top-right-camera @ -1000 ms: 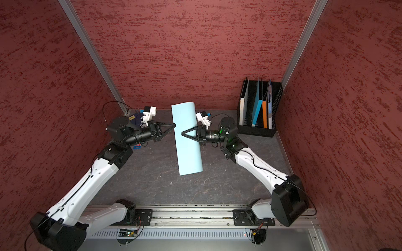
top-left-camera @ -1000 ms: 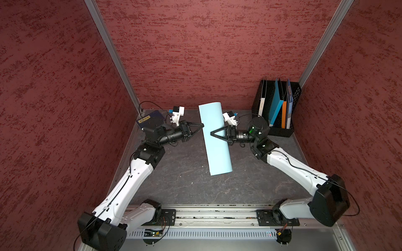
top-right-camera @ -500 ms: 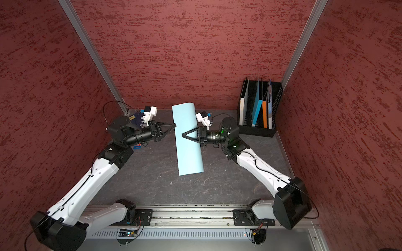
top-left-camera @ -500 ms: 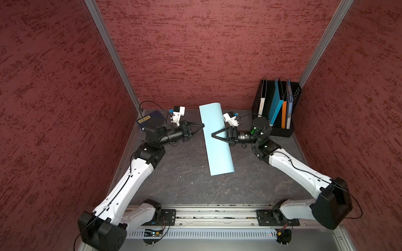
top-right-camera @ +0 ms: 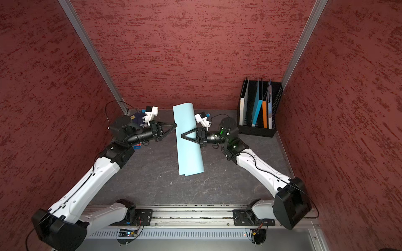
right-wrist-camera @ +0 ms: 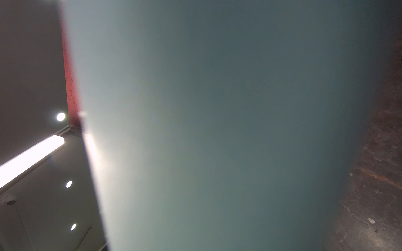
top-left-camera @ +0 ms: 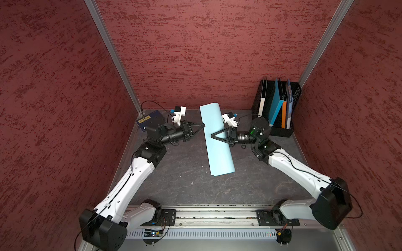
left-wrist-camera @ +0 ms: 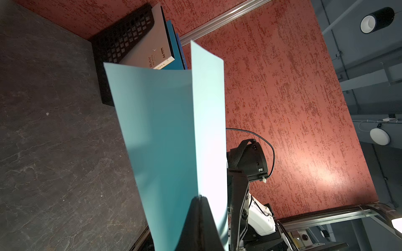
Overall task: Fold the rectangular paper in half along the long edge
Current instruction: Fold the paper.
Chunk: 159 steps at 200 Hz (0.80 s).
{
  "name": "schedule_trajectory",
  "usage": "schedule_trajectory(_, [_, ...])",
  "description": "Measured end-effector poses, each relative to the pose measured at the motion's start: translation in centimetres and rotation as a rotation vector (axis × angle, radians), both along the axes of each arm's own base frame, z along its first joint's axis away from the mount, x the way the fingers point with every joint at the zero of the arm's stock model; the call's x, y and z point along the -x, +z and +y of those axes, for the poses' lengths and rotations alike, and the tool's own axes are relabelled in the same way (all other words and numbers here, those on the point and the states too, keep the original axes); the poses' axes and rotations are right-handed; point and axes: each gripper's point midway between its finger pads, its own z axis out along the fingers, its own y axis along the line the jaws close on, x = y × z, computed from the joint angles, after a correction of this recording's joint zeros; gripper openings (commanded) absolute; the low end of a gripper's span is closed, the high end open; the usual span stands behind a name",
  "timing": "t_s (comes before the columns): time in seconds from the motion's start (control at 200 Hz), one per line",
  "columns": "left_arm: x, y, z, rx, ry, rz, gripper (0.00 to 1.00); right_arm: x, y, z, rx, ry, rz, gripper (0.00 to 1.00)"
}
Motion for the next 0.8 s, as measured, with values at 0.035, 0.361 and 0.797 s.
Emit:
schedule_trajectory(0.035, [-0.01,0.04,0.00,0.001,0.000,-0.002,0.02,0.09,0.01,0.06,0.000,0.003,-0.001,0.59])
schedule_trajectory(0.361, [-0.02,0.23,-0.04,0.004,0.000,-0.012,0.03,0.32,0.02,0.26,-0.001,0.008,-0.008,0.51])
schedule_trajectory(0.797, [0.01,0.23,-0.05,0.004,-0.001,-0.012,0.05,-0.56,0.88,0.01,-0.022,-0.067,-0.031,0.56])
